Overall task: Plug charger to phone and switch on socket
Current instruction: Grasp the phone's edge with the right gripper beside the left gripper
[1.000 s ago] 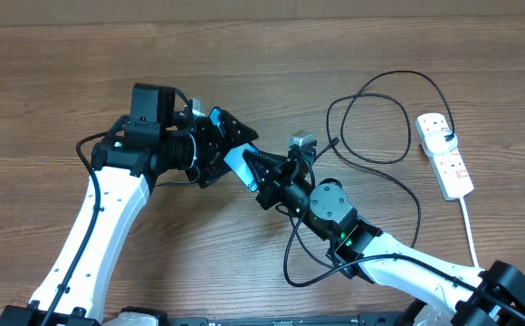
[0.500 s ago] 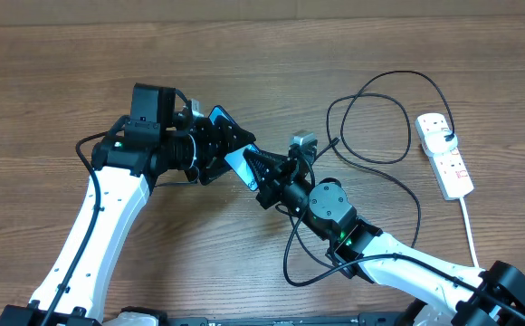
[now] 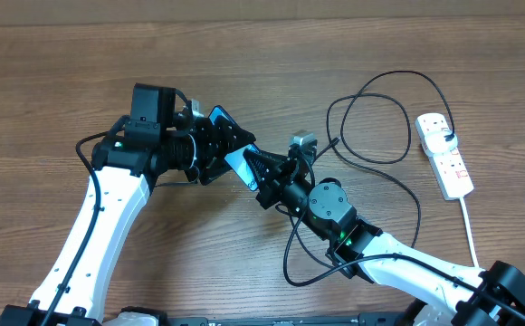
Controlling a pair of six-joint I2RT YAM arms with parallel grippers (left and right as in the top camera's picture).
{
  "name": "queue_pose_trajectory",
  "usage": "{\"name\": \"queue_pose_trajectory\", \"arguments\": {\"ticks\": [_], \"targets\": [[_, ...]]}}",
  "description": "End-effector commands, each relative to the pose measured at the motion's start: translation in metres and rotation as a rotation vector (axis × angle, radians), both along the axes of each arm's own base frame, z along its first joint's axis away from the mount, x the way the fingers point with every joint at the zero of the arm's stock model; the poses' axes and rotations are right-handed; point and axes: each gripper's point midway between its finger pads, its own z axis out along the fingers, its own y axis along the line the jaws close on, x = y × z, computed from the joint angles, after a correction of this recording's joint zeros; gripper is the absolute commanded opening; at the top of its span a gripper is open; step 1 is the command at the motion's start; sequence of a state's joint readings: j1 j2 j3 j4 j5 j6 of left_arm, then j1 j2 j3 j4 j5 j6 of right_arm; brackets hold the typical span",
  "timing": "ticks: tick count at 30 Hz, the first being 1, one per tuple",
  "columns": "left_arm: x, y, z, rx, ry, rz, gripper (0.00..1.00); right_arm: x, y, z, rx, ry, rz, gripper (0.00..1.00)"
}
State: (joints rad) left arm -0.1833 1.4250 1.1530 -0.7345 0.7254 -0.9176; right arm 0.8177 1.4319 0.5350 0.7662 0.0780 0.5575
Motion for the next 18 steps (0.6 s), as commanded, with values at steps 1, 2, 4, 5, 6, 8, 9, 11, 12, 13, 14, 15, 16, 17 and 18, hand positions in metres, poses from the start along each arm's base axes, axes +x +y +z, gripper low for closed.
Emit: {"name": "queue_pose_trajectory", "arguments": {"ticks": [1, 2, 4, 5, 6, 8, 9, 11, 12, 13, 14, 15, 16, 17, 18], "targets": [[0.0014, -0.006, 0.0205, -0.031, -0.059, -0.024, 0.7, -0.0035, 0.0072, 0.0054, 0.003, -0.008, 0.034, 0.04], [0.0015, -0.006, 0.0206, -0.031, -0.059, -0.024, 0.75, -0.0035, 0.0072, 0.0054, 0.003, -0.008, 0.034, 0.04], [0.0014, -0.006, 0.0205, -0.031, -0.059, -0.024, 0.85, -0.0034, 0.0071, 0.0054, 0.003, -0.008, 0.034, 0.04], [0.0015, -0.006, 0.0206, -0.031, -0.059, -0.024, 0.9, -0.0034, 0.0071, 0.0054, 0.003, -0.008, 0.034, 0.04], [0.0014, -0.006, 0.0205, -0.031, -0.059, -0.024, 0.97, -0.0034, 0.0071, 0.0054, 0.003, -0.008, 0.034, 0.04], [0.0014, -0.006, 0.0205, -0.031, -0.059, -0.024, 1.0, -0.0035, 0.0072, 0.0054, 0.003, -0.008, 0.034, 0.04], [0.0014, -0.006, 0.0205, -0.031, -0.059, -0.024, 1.0, -0.0035, 0.0072, 0.0054, 0.003, -0.008, 0.034, 0.04], [0.0015, -0.006, 0.0206, -0.031, -0.059, -0.024, 0.98, -0.0034, 0.0071, 0.0054, 0.003, -0.008, 0.034, 0.04], [0.0014, -0.006, 0.0205, -0.031, -0.059, -0.024, 0.89, -0.0034, 0.0071, 0.0054, 0.003, -0.008, 0.034, 0.04], [0.0014, -0.006, 0.0205, -0.031, -0.059, -0.024, 0.82, -0.0035, 0.0072, 0.0054, 0.003, -0.008, 0.034, 0.04], [0.0014, -0.006, 0.0205, -0.031, -0.059, -0.024, 0.8, -0.0035, 0.0072, 0.0054, 0.003, -0.008, 0.034, 0.04], [0.0014, -0.006, 0.0205, -0.031, -0.059, -0.024, 0.78, -0.0035, 0.0072, 0.0054, 0.003, -0.008, 0.034, 0.04], [0.0015, -0.0059, 0.0204, -0.03, -0.059, -0.024, 0.78, -0.0035, 0.0072, 0.0054, 0.003, -0.008, 0.034, 0.04], [0.0015, -0.0059, 0.0204, -0.03, -0.059, -0.024, 0.78, -0.0035, 0.0072, 0.0054, 0.003, -0.008, 0.034, 0.04], [0.0015, -0.0059, 0.0206, -0.03, -0.059, -0.024, 0.78, -0.0034, 0.0071, 0.0054, 0.003, -0.008, 0.034, 0.04]]}}
